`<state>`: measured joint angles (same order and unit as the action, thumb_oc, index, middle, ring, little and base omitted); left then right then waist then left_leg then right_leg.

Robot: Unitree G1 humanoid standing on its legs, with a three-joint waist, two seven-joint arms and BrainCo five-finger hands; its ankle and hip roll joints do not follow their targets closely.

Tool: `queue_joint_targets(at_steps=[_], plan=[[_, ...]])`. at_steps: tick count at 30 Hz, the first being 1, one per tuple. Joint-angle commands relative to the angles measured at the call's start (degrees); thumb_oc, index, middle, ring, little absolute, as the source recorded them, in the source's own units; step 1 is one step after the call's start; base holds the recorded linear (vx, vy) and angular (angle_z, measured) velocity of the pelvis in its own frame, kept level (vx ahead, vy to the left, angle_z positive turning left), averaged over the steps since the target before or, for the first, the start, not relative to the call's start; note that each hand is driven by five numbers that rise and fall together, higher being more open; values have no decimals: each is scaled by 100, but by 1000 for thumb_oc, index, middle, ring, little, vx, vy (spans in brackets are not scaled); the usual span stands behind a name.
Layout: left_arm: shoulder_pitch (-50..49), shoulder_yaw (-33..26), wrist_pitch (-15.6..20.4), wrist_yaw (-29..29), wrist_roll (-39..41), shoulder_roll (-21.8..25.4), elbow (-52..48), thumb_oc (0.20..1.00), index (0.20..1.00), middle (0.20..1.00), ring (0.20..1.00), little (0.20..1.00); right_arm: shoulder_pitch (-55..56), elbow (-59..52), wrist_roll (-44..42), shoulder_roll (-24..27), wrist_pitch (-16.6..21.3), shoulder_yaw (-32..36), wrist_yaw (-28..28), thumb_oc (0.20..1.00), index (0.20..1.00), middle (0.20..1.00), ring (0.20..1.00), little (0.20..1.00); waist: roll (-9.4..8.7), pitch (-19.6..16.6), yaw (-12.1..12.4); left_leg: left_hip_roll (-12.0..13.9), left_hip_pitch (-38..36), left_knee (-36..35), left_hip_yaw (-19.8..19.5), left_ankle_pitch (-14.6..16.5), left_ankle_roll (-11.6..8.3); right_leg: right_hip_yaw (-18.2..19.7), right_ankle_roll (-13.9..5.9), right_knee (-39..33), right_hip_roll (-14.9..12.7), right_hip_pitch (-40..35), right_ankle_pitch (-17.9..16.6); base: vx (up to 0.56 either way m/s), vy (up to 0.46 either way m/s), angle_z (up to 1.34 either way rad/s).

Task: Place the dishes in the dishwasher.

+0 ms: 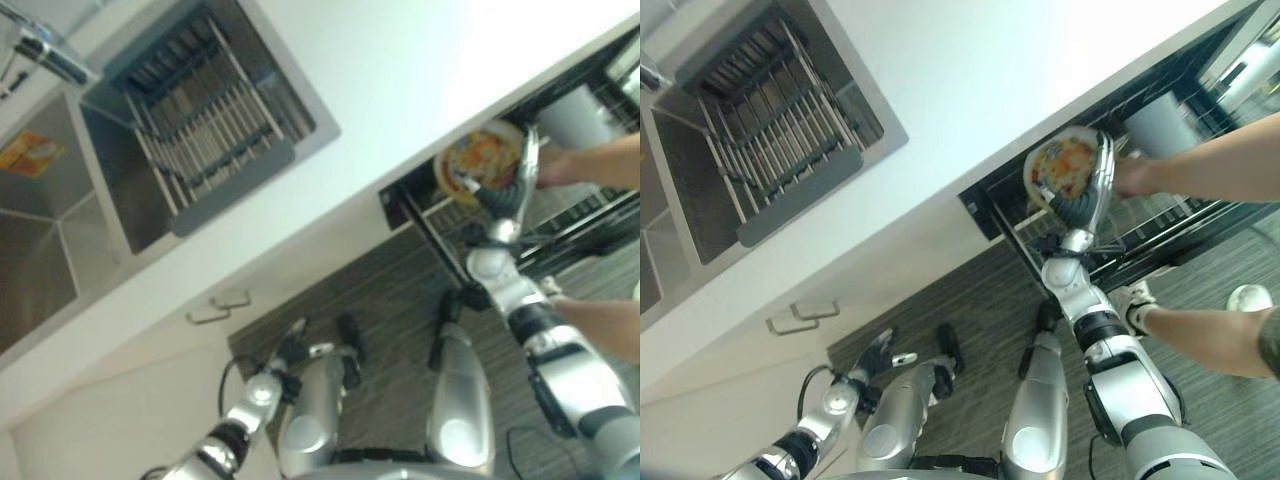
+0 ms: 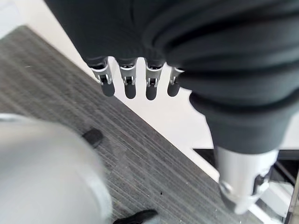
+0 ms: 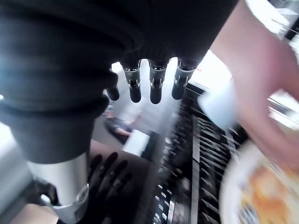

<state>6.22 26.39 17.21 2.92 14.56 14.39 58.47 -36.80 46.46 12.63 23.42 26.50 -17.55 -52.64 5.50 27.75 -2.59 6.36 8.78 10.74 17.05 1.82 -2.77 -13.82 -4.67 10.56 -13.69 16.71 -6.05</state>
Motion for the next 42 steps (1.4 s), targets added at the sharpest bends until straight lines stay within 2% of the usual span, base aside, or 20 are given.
queue_joint_targets(at_steps=[1, 2, 4, 7, 9, 11, 12, 13, 14, 15, 18, 21, 23, 26, 27, 28, 33, 35, 39, 42], plan=[[-206, 138, -15, -153, -223, 24, 9, 1000, 1000, 1000, 1000, 1000, 114, -327, -262, 163, 125, 125, -197, 1000, 1000, 1000, 1000, 1000, 21, -120, 19, 170, -72, 183, -142, 434, -76, 252, -258, 785, -214, -330, 1270, 153, -60, -7], [-267, 84, -72, -147, -237, 12, 63, 1000, 1000, 1000, 1000, 1000, 259, -391, -444, 108, 154, 117, -137, 1000, 1000, 1000, 1000, 1000, -24, -199, 8, 184, -170, 148, -130, 447, -70, 247, -249, 726, -193, -447, 1279, 153, -41, -7], [-467, -101, -123, 14, -466, -36, 178, 1000, 1000, 1000, 1000, 1000, 814, -635, -786, -96, 471, 156, 60, 1000, 1000, 1000, 1000, 1000, -161, -478, -40, 196, -474, -3, -84, 447, -51, 251, -246, 488, -103, -801, 1273, 186, -48, -16], [-755, -215, -439, -351, -453, -125, 170, 1000, 1000, 1000, 1000, 1000, 1431, -967, -1144, -239, 713, 102, 501, 1000, 1000, 1000, 1000, 1000, -298, -918, -107, 250, -829, -194, -39, 418, -32, 259, -242, 242, 7, -1195, 1276, 206, -33, -13], [-836, -402, -913, -544, -279, -248, 276, 1000, 1000, 1000, 1000, 1000, 1820, -1212, -1624, -365, 725, 27, 1188, 1000, 1000, 1000, 1000, 1000, -375, -1254, -173, 253, -1094, -338, -7, 402, 3, 289, -243, 120, 83, -1427, 1259, 194, -14, -19], [-839, -497, -1068, -721, -194, -266, 335, 1000, 1000, 1000, 1000, 1000, 1978, -1323, -1894, -377, 688, -12, 1560, 1000, 1000, 1000, 1000, 1000, -412, -1374, -223, 260, -1213, -413, 19, 406, 13, 311, -256, 61, 111, -1520, 1251, 92, -10, -22], [-840, -595, -1169, -1034, -120, -283, 399, 1000, 1000, 1000, 1000, 1000, 2127, -1432, -2291, -390, 730, -25, 2138, 1000, 1000, 1000, 1000, 1000, -441, -1472, -287, 274, -1308, -479, 53, 404, 18, 339, -270, 14, 138, -1592, 1248, 56, -1, -15], [-845, -725, -1305, -1524, -38, -277, 423, 1000, 1000, 1000, 1000, 1000, 2460, -1864, -2987, -376, 614, -72, 3499, 1000, 1000, 1000, 1000, 1000, -483, -1623, -421, 295, -1474, -669, 120, 363, 11, 380, -302, -82, 187, -1713, 1245, 43, 1, -8], [-847, -735, -1311, -1546, -27, -275, 425, 1000, 1000, 1000, 1000, 1000, 2504, -1914, -3074, -366, 579, -78, 3628, 1000, 1000, 1000, 1000, 1000, -485, -1635, -435, 296, -1485, -686, 124, 356, 10, 385, -306, -96, 191, -1725, 1242, 19, 4, -10], [-856, -794, -1335, -1621, 75, -260, 402, 1000, 1000, 1000, 1000, 1000, 2701, -2125, -3389, -341, 415, -97, 4211, 1000, 1000, 1000, 1000, 1000, -499, -1689, -501, 305, -1534, -774, 151, 321, -1, 403, -324, -149, 206, -1762, 1229, -11, 0, -14], [-893, -954, -1416, -1833, 205, -216, 364, 1000, 1000, 1000, 1000, 1000, 3103, -2582, -3852, -249, 143, -70, 5201, 1000, 1000, 1000, 1000, 1000, -533, -1811, -623, 313, -1631, -970, 187, 237, -45, 430, -372, -351, 229, -1861, 1150, -18, -8, -21], [-932, -1028, -1444, -1959, 68, -160, 407, 1000, 1000, 1000, 1000, 1000, 3343, -2818, -4088, -111, -4, -45, 5741, 1000, 1000, 1000, 1000, 1000, -555, -1896, -676, 318, -1684, -1132, 224, 163, -103, 395, -423, -625, 223, -1930, 1012, -4, -6, -3], [-980, -1043, -1444, -2024, 34, -147, 454, 1000, 1000, 1000, 1000, 1000, 3428, -2895, -4222, -75, -74, -3, 5994, 1000, 1000, 1000, 1000, 1000, -560, -1933, -698, 318, -1713, -1225, 235, 117, -147, 374, -450, -793, 228, -1964, 924, 0, 0, 0], [-1038, -1098, -1678, -2039, -22, -140, 577, 1000, 1000, 1000, 1000, 1000, 3534, -2942, -4460, -95, -212, 44, 6335, 1000, 1000, 1000, 1000, 1000, -560, -1995, -710, 306, -1724, -1299, 238, 97, -176, 369, -476, -874, 244, -1989, 896, 13, -5, 0], [-1084, -1128, -1684, -2139, -95, -138, 634, 1000, 1000, 1000, 1000, 1000, 3580, -3073, -4537, -72, -411, 61, 6396, 1000, 1000, 1000, 1000, 1000, -569, -2020, -706, 314, -1697, -1269, 247, 108, -173, 357, -472, -867, 238, -1981, 908, 36, -23, 0], [-1104, -1131, -1788, -2209, -54, -147, 667, 1000, 1000, 1000, 1000, 1000, 3634, -3150, -4578, -81, -436, 86, 6486, 1000, 1000, 1000, 1000, 1000, -572, -2033, -715, 309, -1689, -1261, 244, 126, -162, 356, -467, -873, 239, -1986, 917, 33, -21, 0], [-1160, -1170, -2391, -2268, -95, -198, 849, 1000, 1000, 1000, 1000, 1000, 3706, -3503, -4532, -82, -496, 205, 6287, 1000, 1000, 1000, 1000, 1000, -582, -2148, -693, 256, -1708, -1305, 200, 169, -132, 270, -473, -925, 248, -2076, 959, 52, -7, 1], [-1135, -1222, -2731, -2297, 30, -181, 934, 1000, 1000, 1000, 1000, 1000, 3694, -3642, -4495, -66, -646, 211, 6233, 1000, 1000, 1000, 1000, 1000, -570, -2212, -672, 253, -1701, -1338, 200, 159, -143, 210, -478, -981, 237, -2096, 942, 51, 17, 5], [-1138, -1296, -2810, -2298, 132, -207, 1030, 1000, 1000, 1000, 1000, 1000, 3702, -3786, -4482, -71, -761, 214, 6205, 1000, 1000, 1000, 1000, 1000, -570, -2284, -623, 261, -1679, -1352, 188, 150, -164, 95, -497, -1053, 202, -2144, 922, 46, 14, 1], [-1124, -1311, -2828, -2294, 138, -220, 1035, 1000, 1000, 1000, 1000, 1000, 3683, -3886, -4261, -57, -602, 190, 6157, 1000, 1000, 1000, 1000, 1000, -574, -2307, -581, 258, -1663, -1356, 156, 146, -162, 38, -502, -1060, 193, -2162, 925, 3, 1, 1]])
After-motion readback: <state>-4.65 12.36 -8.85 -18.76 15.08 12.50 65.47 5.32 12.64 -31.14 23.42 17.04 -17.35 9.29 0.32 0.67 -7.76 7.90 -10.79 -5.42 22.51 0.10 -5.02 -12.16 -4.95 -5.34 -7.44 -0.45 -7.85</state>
